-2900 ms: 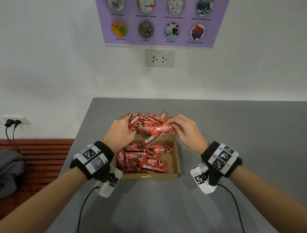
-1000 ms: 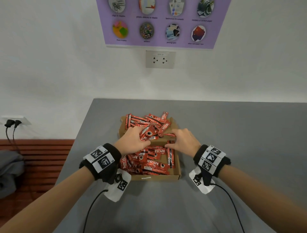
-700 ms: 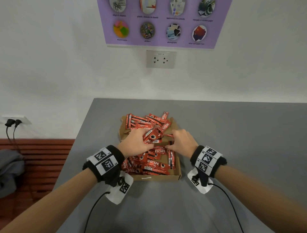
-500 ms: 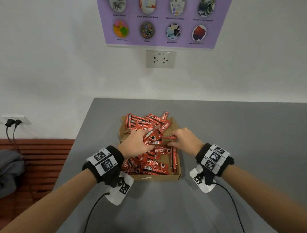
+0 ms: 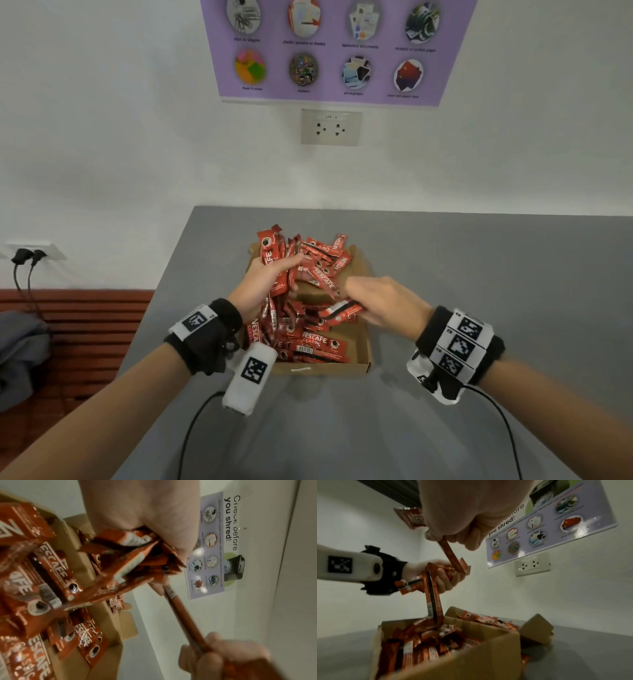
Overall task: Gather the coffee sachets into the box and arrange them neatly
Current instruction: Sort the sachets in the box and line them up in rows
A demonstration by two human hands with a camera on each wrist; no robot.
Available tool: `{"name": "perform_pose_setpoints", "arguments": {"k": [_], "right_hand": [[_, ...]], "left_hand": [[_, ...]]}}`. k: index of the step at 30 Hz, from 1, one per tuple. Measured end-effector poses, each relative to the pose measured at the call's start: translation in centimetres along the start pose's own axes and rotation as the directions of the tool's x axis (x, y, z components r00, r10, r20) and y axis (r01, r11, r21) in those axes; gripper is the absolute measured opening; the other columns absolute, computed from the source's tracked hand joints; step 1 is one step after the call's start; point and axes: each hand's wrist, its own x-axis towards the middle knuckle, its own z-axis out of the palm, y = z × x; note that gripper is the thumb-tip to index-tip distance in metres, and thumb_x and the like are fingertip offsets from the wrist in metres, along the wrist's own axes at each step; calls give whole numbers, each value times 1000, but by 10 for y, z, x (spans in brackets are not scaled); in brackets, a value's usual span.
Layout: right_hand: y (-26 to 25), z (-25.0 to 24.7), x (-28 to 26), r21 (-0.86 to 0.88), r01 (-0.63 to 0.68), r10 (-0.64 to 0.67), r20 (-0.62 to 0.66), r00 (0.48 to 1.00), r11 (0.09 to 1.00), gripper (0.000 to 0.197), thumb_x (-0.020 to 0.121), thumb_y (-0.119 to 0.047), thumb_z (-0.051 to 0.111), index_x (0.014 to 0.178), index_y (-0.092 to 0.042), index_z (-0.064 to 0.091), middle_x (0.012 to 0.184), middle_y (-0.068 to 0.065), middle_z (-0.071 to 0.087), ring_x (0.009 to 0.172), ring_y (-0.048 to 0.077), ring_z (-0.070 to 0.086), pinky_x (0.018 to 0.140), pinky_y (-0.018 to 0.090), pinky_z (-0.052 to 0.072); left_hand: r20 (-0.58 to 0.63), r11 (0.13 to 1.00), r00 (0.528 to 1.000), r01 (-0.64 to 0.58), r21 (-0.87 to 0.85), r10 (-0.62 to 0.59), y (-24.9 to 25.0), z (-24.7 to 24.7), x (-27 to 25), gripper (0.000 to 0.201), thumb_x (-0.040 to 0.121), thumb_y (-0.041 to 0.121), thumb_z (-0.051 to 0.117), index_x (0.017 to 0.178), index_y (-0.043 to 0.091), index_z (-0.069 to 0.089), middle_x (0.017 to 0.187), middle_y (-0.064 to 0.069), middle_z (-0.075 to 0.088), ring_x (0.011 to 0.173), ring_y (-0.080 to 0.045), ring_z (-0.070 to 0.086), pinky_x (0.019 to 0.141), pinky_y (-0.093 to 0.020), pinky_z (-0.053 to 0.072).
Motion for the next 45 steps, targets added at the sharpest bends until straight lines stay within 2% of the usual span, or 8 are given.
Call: {"name": "perform_pose_setpoints", "arguments": {"k": [9,14,17,21,26,31,38,45], "right_hand": [[-2,14,-8,-114,130,-117,120,986,985,16,79,-1,41,87,-15,39,65,3,53,50,16,48,39,23,43],[-3,1,1,-132,-12,1,-79,997,991,7,88,-10,40,84,-13,44,63,3,55,58,9,42,48,17,37],[1,-9,5,-155,-99,71,-176,982,983,33,99,-15,33,81,-5,59,68,4,61,56,13,53,45,21,44],[2,-12,8,-172,-86,54,-179,982,981,4,83,-13,46,85,-10,45,68,5,59,59,10,47,46,20,41],[-1,-5,6,-104,-43,32,-105,994,994,6,86,-16,50,86,-15,44,68,1,58,54,10,51,48,17,43],[-6,-3,-5,45,-48,45,63,997,998,14,93,-28,44,83,-18,42,63,-4,55,51,8,44,52,16,33],[3,0,3,250,-597,611,27,791,762,27,98,-21,43,72,-17,47,61,-15,43,56,-4,49,50,14,34],[3,11,20,349,-646,608,225,761,679,22,90,-14,59,108,-3,53,92,-4,60,74,-4,57,71,15,52]], "left_hand": [[74,965,997,-40,260,21,-5,12,-3,31,78,25,73,94,-1,68,86,-10,73,71,-25,66,76,-31,55],[20,935,1000,-7,355,0,-12,16,2,30,78,28,74,98,7,65,94,-9,71,90,-25,67,90,-38,51],[132,966,985,77,248,-113,-8,14,0,29,83,33,67,99,8,65,84,-4,73,65,-14,66,75,-28,52],[216,973,957,163,163,-196,-3,15,-3,44,79,36,65,110,6,60,90,-12,72,54,-11,58,52,-19,50],[172,969,964,174,175,-205,-6,19,1,32,80,24,71,109,13,61,104,-10,71,96,-27,67,91,-38,52],[-24,989,993,114,90,-112,-8,11,5,86,51,31,87,123,2,49,105,-15,69,94,-30,66,97,-50,47],[-128,967,979,-132,218,162,-2,20,-2,41,75,8,74,112,4,56,96,-2,68,88,-12,66,83,-28,54],[-110,932,940,-295,210,322,4,31,-14,31,79,-1,68,85,26,54,80,11,64,68,8,64,61,-7,48]]}}
